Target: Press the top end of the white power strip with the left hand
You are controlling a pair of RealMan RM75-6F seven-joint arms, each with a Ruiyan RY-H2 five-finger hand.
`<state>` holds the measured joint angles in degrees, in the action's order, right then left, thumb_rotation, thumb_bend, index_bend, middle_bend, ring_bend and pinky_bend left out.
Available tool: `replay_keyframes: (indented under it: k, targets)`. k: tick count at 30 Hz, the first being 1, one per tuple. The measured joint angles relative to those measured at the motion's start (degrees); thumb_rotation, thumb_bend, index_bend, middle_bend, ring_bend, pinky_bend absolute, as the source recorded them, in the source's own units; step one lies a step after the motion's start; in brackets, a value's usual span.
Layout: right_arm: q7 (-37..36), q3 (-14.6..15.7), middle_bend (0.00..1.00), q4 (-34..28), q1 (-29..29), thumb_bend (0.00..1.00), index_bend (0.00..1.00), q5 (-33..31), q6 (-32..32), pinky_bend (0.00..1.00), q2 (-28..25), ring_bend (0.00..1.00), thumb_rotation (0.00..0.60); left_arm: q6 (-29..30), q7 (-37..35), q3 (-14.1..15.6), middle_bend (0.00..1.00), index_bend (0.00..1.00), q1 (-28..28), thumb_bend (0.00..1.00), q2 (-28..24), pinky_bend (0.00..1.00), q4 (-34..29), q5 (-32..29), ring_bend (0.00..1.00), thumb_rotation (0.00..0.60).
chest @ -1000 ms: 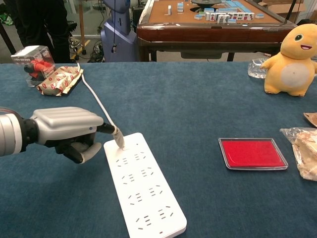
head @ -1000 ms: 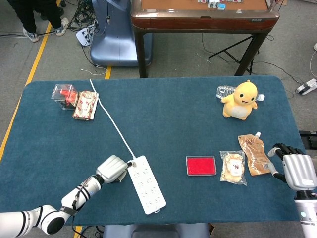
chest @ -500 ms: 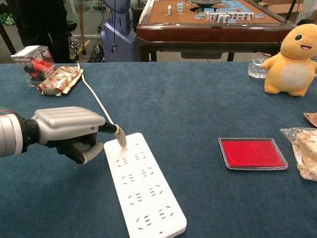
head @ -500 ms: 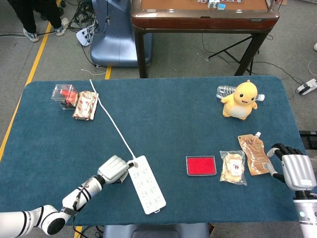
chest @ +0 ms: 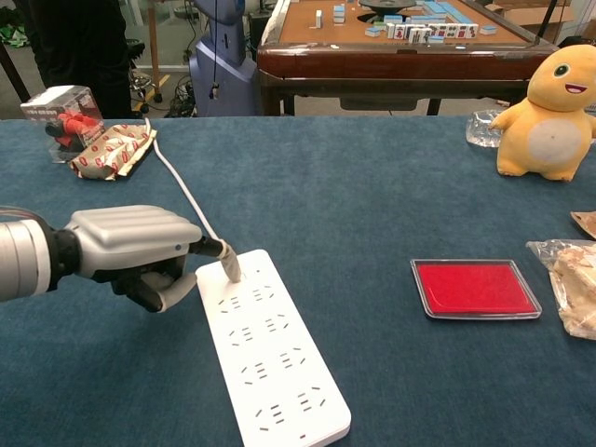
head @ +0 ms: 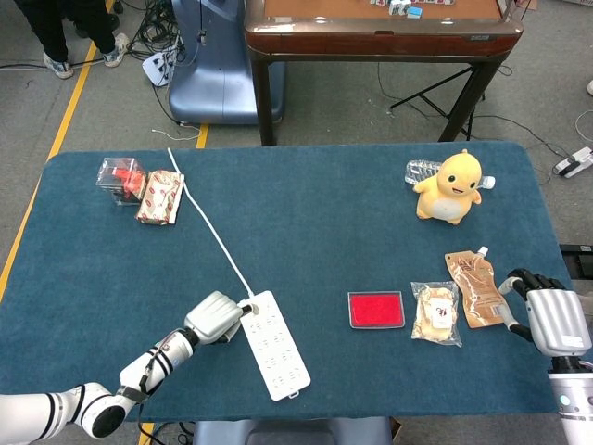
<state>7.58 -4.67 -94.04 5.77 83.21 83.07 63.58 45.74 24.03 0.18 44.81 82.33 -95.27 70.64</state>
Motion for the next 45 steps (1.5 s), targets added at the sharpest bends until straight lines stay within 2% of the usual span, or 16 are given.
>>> replay_keyframes:
  k: [9, 20, 29, 34, 38, 45]
  targets:
    - [-0.2, 0.0, 0.33, 0.0, -0.1, 0.29, 0.46, -0.1, 0.1, 0.41, -0.1, 0.37, 0.6, 1.8, -0.3, -0.2, 1.0, 0.31, -0.3, 0.72, -0.7, 1.0, -1.5, 0.1, 1.0, 0.6]
    - [0.0, 0.1, 0.33, -0.1, 0.2, 0.29, 0.46, 0.3, -0.2, 0.41, 0.0, 0.36, 0.6, 12.9, -5.2, -0.1, 0.98, 0.26, -6.1, 0.69, -7.4, 1.0, -7.4, 5.5, 0.99, 0.6]
    - [1.1, 0.1, 0.34, -1.0, 0.4, 0.29, 0.46, 0.7, -0.2, 0.41, 0.0, 0.36, 0.6, 25.8, -6.6, 1.5, 0.77, 0.27, -15.2, 0.69, -13.6, 0.99, -10.3, 9.0, 0.73, 0.6]
    - [1.7, 0.2, 0.34, -1.6, 0.4, 0.29, 0.46, 0.7, -0.3, 0.41, -0.2, 0.36, 0.6, 31.3, -7.4, 2.1, 0.59, 0.28, -20.0, 0.69, -16.3, 0.78, -9.9, 9.8, 0.51, 0.6]
    - [1.9, 0.2, 0.34, -1.9, 0.6, 0.29, 0.46, 0.7, -0.4, 0.41, -0.3, 0.36, 0.6, 35.2, -8.1, 2.1, 0.58, 0.32, -22.9, 0.69, -17.3, 0.75, -8.4, 10.4, 0.5, 0.6]
    - [2.2, 0.4, 0.34, -2.2, 0.6, 0.29, 0.46, 0.8, -0.6, 0.41, -0.2, 0.36, 0.6, 42.0, -7.1, 1.9, 0.58, 0.32, -28.9, 0.69, -19.3, 0.75, -5.9, 10.5, 0.5, 0.6]
